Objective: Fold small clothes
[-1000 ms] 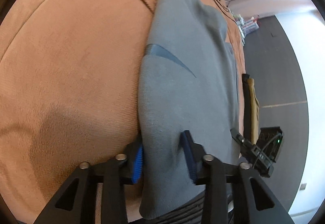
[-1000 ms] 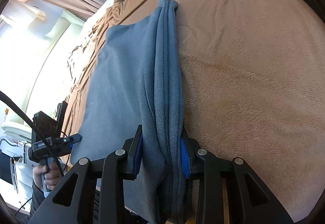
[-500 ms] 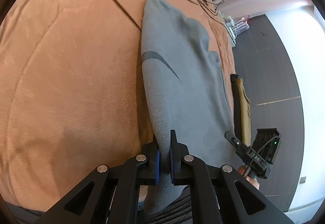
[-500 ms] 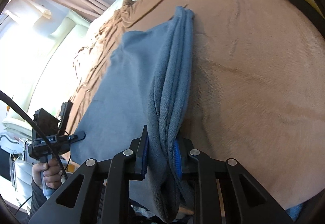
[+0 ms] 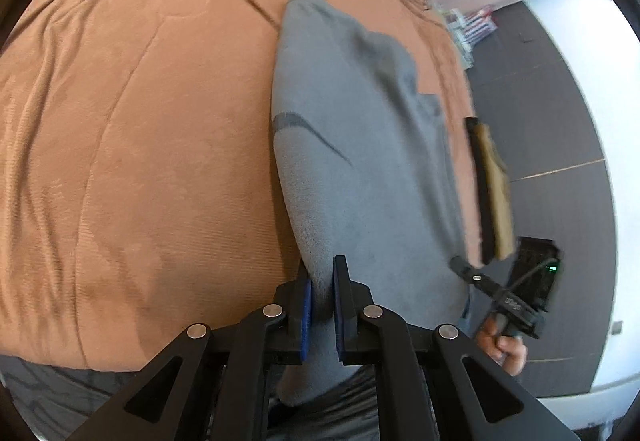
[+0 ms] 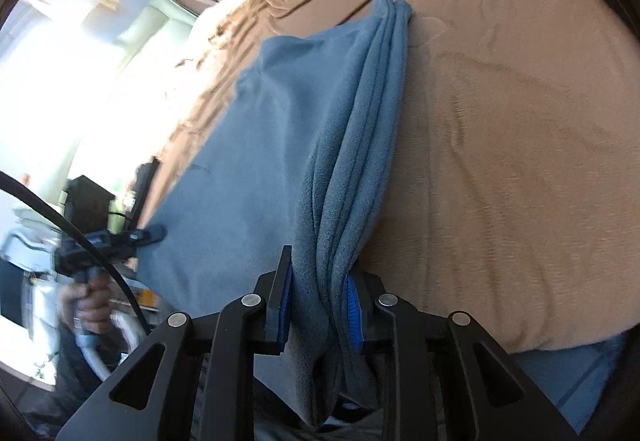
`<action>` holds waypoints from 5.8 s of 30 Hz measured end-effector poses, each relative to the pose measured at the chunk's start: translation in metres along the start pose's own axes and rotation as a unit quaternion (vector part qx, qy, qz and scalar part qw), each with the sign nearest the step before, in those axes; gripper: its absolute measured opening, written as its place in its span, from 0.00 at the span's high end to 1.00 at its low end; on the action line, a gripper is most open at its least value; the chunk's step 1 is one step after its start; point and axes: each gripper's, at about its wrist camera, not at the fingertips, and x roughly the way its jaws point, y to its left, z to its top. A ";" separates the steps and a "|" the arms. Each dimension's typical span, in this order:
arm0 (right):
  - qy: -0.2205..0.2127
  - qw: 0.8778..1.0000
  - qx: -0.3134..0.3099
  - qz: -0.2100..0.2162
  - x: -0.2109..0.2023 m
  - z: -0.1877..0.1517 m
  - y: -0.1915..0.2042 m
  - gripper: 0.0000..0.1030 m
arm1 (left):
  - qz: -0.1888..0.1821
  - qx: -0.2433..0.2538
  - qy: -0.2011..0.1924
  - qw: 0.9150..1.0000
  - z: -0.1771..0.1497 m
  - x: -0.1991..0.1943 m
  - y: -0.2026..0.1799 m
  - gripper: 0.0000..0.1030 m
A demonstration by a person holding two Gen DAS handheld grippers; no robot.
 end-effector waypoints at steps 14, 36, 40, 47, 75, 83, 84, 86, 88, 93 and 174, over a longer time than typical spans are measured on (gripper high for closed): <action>-0.025 0.998 0.049 0.005 0.016 0.038 -0.039 0.38 | 0.004 -0.020 -0.013 1.000 0.038 0.026 0.012 0.58; -0.015 1.000 0.024 -0.005 0.088 0.122 -0.030 0.38 | 0.025 -0.028 -0.027 0.999 0.140 0.064 0.007 0.58; -0.008 0.999 0.000 -0.036 0.094 0.124 -0.015 0.38 | 0.036 -0.018 -0.031 0.999 0.152 0.068 0.001 0.58; -0.034 0.998 0.022 -0.053 0.081 0.122 -0.026 0.85 | 0.040 -0.022 -0.037 0.998 0.161 0.071 0.002 0.58; -0.038 0.999 0.030 0.022 0.048 0.108 -0.015 0.87 | -0.018 -0.021 -0.090 0.996 0.191 0.046 -0.006 0.92; -0.072 0.997 -0.018 0.011 0.005 0.081 0.021 0.88 | -0.020 0.007 -0.128 0.992 0.171 0.001 -0.037 0.93; -0.076 0.997 -0.024 0.010 0.000 0.078 0.025 0.88 | -0.023 0.009 -0.133 0.991 0.169 -0.004 -0.040 0.93; -0.082 0.996 -0.035 0.006 -0.012 0.069 0.033 0.88 | -0.031 0.015 -0.143 0.989 0.164 -0.016 -0.045 0.93; -0.086 0.995 -0.043 0.002 -0.021 0.065 0.038 0.89 | -0.042 0.021 -0.152 0.987 0.157 -0.028 -0.049 0.93; -0.105 0.993 -0.062 -0.003 -0.051 0.048 0.060 0.89 | -0.063 0.032 -0.172 0.982 0.141 -0.055 -0.058 0.93; -0.345 0.898 -0.077 -0.264 -0.361 -0.160 0.131 0.89 | -0.246 0.351 -0.059 0.902 0.004 0.038 -0.472 0.93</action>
